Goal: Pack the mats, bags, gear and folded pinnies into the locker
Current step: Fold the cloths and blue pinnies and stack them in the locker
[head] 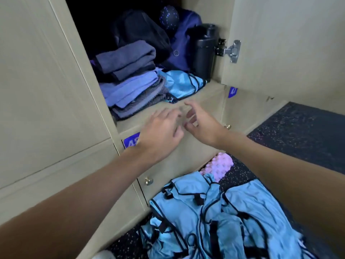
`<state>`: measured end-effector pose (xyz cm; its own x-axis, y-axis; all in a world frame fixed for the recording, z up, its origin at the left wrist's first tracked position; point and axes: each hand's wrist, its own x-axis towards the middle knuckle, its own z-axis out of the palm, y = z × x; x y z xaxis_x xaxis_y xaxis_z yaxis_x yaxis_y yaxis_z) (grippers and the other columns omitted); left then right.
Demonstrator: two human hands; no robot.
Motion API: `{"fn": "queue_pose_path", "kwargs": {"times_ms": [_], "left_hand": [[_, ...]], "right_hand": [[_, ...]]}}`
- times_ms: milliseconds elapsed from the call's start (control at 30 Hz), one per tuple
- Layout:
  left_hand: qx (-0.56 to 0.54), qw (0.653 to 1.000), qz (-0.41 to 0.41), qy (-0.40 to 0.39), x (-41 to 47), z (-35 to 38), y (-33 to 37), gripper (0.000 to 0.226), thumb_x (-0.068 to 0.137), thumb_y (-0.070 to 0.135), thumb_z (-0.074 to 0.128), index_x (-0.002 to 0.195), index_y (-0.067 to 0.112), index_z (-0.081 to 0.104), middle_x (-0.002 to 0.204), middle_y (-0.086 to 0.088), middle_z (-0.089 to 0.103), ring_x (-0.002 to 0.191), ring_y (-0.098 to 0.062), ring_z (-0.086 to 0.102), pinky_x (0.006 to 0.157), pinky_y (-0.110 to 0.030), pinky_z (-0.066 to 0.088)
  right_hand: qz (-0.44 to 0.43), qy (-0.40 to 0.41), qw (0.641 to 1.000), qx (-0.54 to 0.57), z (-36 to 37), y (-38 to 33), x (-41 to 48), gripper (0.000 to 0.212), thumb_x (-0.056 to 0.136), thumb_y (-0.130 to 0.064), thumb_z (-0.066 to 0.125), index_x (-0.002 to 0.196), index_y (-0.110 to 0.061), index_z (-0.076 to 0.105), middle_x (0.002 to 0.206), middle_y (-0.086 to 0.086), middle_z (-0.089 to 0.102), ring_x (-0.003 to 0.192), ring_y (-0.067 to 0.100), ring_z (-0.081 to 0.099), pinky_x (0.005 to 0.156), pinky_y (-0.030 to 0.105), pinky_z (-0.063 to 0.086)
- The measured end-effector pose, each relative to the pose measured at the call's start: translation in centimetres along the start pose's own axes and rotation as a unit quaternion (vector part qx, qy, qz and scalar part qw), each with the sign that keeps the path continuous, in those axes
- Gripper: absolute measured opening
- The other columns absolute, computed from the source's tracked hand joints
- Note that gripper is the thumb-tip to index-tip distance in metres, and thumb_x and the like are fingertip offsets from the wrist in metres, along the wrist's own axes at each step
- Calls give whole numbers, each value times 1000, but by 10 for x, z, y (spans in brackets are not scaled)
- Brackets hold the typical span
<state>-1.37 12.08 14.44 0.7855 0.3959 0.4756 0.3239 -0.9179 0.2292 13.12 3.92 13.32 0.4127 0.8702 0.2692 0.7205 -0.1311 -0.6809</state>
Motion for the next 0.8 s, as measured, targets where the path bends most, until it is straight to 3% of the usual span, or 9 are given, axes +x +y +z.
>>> {"fn": "queue_pose_path", "kwargs": {"times_ms": [133,233,333,433,567,700,800], "left_hand": [[12,978,-6,-206,-41,60,-11,36,92,24,55,127,17,57,124,-6,62,118,-27,54,101,-41,42],[2,963,-23,-269,-70,112,-20,33,94,28,54,124,16,57,119,-5,61,113,-28,56,96,-39,44],[-8,955,-42,-295,-92,160,-31,35,94,32,57,126,18,57,122,-2,59,116,-24,54,95,-38,44],[16,946,-36,-322,-107,201,-46,45,93,37,60,135,22,54,134,1,53,126,-21,48,103,-33,37],[75,933,-4,-352,-116,232,-63,48,92,45,61,136,25,52,139,6,50,132,-18,43,107,-33,31],[108,937,14,-333,-112,234,-62,27,96,36,56,121,30,64,119,7,60,118,-19,52,101,-35,34],[62,950,3,-305,-105,223,-57,15,97,26,55,103,22,68,95,4,63,101,-24,59,91,-37,39]], "right_hand": [[73,-48,996,-28,41,52,-45,57,95,-15,59,147,-16,36,111,5,54,98,26,58,86,32,46],[130,-79,988,-34,76,92,-74,51,95,-15,59,142,-17,40,105,2,54,97,24,58,85,28,43],[163,-115,979,-37,106,127,-98,45,95,-17,58,138,-14,45,106,2,54,100,21,55,88,27,41],[197,-154,967,-56,136,156,-118,43,94,-21,59,135,-15,50,122,5,59,116,22,55,96,29,41],[217,-178,959,-46,167,181,-134,51,90,-27,66,138,-19,49,134,1,54,125,21,50,102,30,39],[203,-178,960,-76,174,186,-134,56,89,-32,66,140,-22,46,134,1,54,126,24,48,104,40,40],[192,-152,965,-92,169,179,-129,26,90,-31,62,113,-19,61,104,0,63,108,28,57,91,39,44]]}}
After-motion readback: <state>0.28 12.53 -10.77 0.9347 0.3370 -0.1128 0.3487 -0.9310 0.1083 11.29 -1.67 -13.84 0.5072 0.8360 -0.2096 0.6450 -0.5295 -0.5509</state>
